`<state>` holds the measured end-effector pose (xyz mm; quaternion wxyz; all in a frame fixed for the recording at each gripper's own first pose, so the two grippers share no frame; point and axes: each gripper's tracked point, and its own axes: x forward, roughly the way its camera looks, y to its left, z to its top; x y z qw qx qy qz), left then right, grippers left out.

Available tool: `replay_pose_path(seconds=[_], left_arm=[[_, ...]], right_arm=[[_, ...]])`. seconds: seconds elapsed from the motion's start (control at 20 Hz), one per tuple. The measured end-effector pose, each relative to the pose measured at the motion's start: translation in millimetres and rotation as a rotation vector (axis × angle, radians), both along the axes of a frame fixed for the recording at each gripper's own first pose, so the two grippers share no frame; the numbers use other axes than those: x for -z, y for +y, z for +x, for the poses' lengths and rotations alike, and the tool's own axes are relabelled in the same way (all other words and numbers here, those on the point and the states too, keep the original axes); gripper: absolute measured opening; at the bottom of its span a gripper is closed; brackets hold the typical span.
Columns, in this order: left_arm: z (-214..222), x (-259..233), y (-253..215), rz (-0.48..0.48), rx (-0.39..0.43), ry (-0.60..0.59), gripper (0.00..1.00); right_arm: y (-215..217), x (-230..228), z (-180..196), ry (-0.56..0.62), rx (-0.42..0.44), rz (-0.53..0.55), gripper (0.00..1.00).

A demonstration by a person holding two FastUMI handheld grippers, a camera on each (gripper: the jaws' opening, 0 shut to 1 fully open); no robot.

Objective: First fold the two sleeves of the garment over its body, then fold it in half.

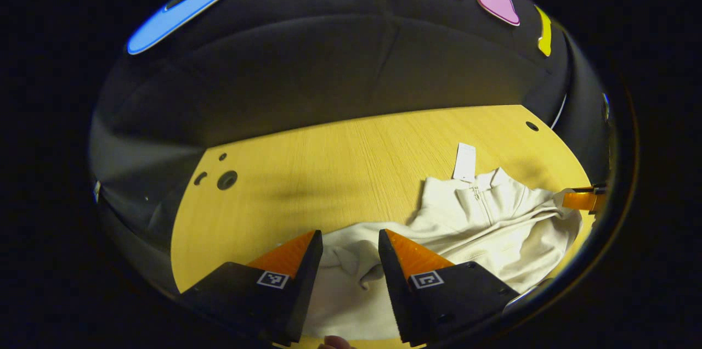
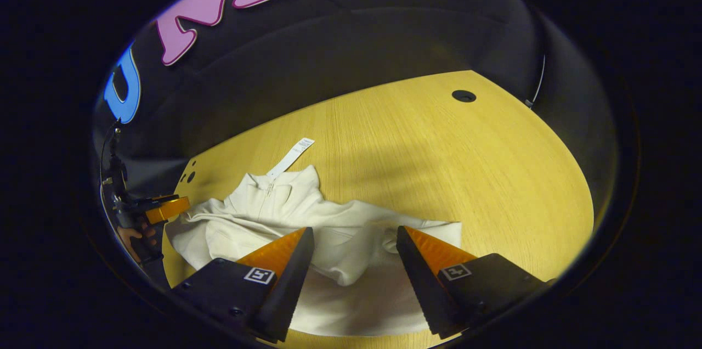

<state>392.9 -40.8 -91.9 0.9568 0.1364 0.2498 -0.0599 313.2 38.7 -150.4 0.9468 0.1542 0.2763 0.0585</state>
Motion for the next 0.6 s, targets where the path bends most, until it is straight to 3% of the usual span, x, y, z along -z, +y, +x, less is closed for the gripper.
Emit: replay_pose_path(seconds=[0.3, 0.6], left_arm=[[-20, -46, 4, 0.003, 0.016, -0.12, 0.73], [-69, -76, 7, -0.112, 0.011, -0.185, 0.74]], right_arm=[[-24, -42, -26, -0.084, 0.036, 0.012, 0.93], [-14, -72, -77, -0.166, 0.011, -0.022, 0.94]])
